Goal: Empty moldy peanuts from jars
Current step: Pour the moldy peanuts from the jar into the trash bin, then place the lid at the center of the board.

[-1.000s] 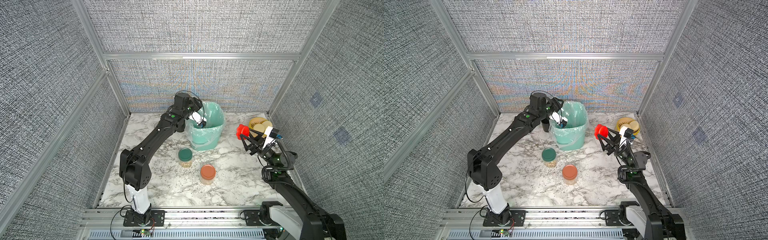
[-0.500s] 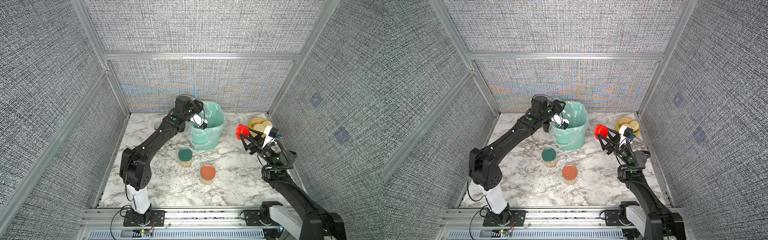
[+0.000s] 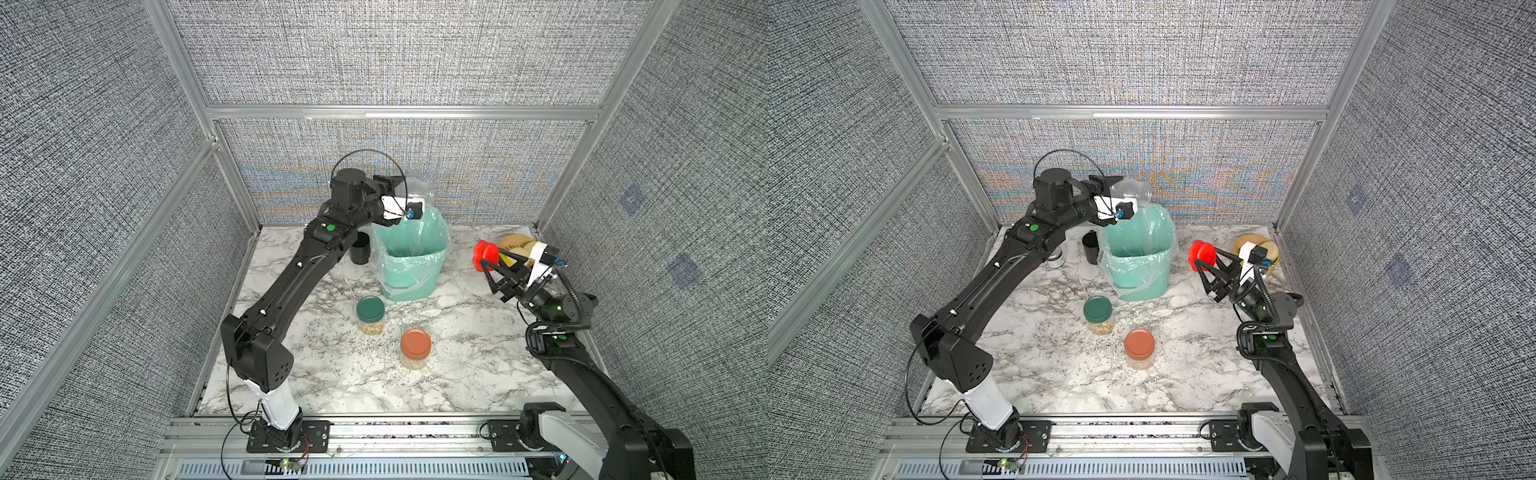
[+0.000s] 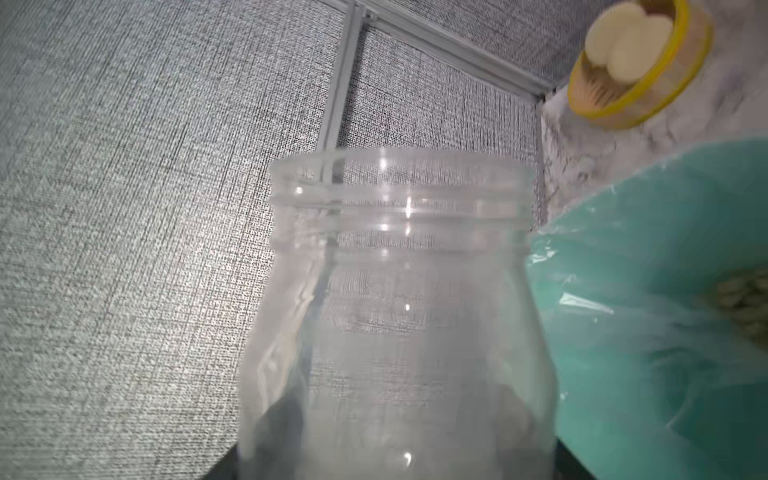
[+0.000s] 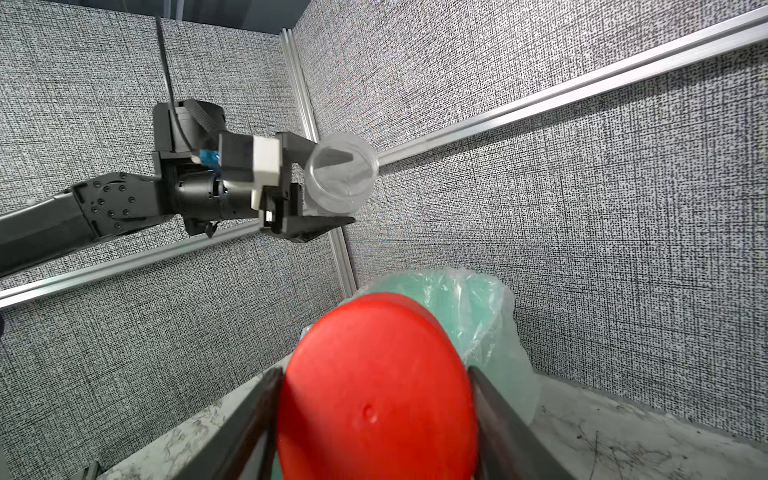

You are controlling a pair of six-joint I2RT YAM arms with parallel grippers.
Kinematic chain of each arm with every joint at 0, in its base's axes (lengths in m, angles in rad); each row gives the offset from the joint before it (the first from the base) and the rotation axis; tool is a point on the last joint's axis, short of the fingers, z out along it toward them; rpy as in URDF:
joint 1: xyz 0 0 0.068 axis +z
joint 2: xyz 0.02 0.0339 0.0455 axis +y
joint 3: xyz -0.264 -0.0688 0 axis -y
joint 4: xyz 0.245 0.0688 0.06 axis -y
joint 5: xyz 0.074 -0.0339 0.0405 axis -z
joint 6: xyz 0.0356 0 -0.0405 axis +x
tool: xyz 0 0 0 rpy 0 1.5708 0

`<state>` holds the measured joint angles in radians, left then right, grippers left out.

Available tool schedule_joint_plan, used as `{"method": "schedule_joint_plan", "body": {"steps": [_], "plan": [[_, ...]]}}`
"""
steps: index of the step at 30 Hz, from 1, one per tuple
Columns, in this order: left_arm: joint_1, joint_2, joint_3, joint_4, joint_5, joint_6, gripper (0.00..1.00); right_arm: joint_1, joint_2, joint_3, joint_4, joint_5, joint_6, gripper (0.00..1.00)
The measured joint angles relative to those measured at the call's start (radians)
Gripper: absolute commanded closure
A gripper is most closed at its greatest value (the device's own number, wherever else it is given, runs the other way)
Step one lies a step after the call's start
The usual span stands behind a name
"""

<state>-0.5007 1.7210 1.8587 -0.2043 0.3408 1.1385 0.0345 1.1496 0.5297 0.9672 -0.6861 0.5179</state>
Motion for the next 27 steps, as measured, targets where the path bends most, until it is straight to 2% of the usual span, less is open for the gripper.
{"method": "schedule_joint_plan", "body": {"steps": [6,11,18,27], "plan": [[0.113,-0.106,-0.105,0.09,0.139,-0.409,0.95,0.0,-0.026,0.034,-0.117,0.047,-0.05,1.0],[0.196,-0.202,-0.257,0.195,0.16,-0.676,0.95,0.0,-0.018,0.036,-0.182,0.087,-0.072,1.0],[0.266,-0.353,-0.547,0.332,0.107,-0.872,0.96,0.0,0.045,0.103,-0.379,0.175,-0.117,1.0],[0.335,-0.486,-0.795,0.457,0.043,-1.02,0.96,0.002,0.216,0.229,-0.726,0.424,-0.212,1.0]]}}
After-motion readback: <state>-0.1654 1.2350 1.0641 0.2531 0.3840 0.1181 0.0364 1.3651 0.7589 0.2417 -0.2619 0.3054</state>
